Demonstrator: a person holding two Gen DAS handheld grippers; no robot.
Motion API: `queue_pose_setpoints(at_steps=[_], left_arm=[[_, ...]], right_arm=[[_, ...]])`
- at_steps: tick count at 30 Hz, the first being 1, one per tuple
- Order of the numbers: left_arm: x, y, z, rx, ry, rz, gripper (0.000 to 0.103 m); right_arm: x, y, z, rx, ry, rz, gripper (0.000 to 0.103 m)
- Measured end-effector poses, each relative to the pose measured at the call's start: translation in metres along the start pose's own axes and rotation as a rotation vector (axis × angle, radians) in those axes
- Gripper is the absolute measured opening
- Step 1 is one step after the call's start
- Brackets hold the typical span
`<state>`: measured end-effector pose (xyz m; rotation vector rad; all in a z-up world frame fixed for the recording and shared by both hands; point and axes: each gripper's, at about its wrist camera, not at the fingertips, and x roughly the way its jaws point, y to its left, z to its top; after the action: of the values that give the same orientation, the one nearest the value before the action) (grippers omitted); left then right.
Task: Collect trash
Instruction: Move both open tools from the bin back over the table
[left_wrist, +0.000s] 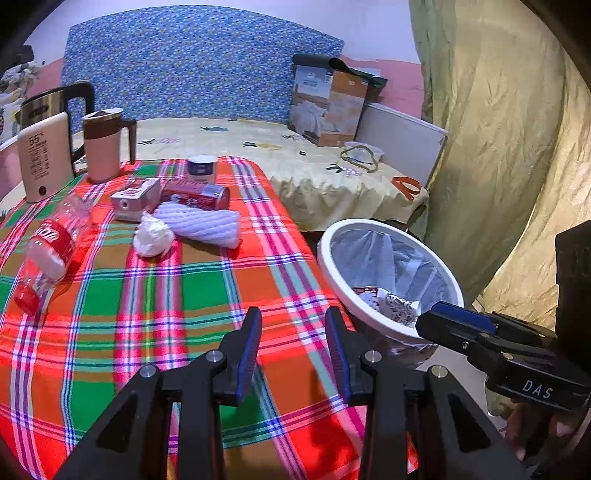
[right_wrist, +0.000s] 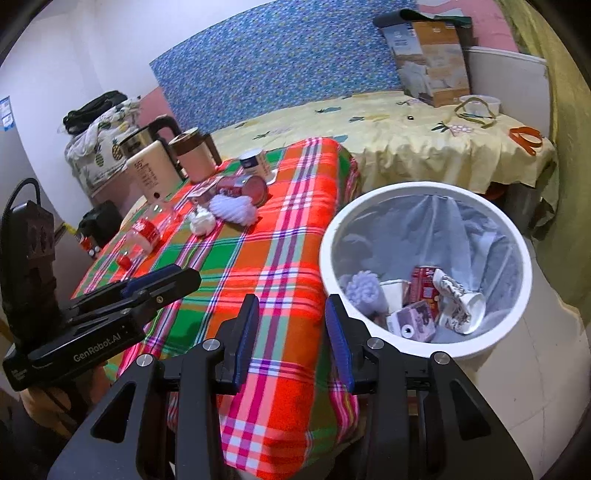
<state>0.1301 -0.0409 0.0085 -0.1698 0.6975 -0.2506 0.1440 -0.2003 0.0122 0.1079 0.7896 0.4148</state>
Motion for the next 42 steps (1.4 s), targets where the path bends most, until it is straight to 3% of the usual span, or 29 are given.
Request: queue_pose_setpoints(at_steps=[15,26,31,42], left_arm=[[-0.019,0.042,-0.004,-0.057,-0.023,0.076,0.037],[-0.027,0.083,-0.003,-0.087,-0.040,0.173,0.037],[-0.033,0.104,0.000,-0.110,-0.056,0.221,0.043],[-0.041,0.159,0.009,-0.160,-0.093,0.337,0.050]], right_arm=[[0.017,0.033,0.006,-0.071,0.019,0.041,0.040],[0.034,0.046,0.016,-0.103,0.044,0.068,0.040],[0.044,0.054,0.019,-0.132,0.065,0.085,0.052],[0.066,0.060,0.034,-0.178,0.077,0.066,0.053]])
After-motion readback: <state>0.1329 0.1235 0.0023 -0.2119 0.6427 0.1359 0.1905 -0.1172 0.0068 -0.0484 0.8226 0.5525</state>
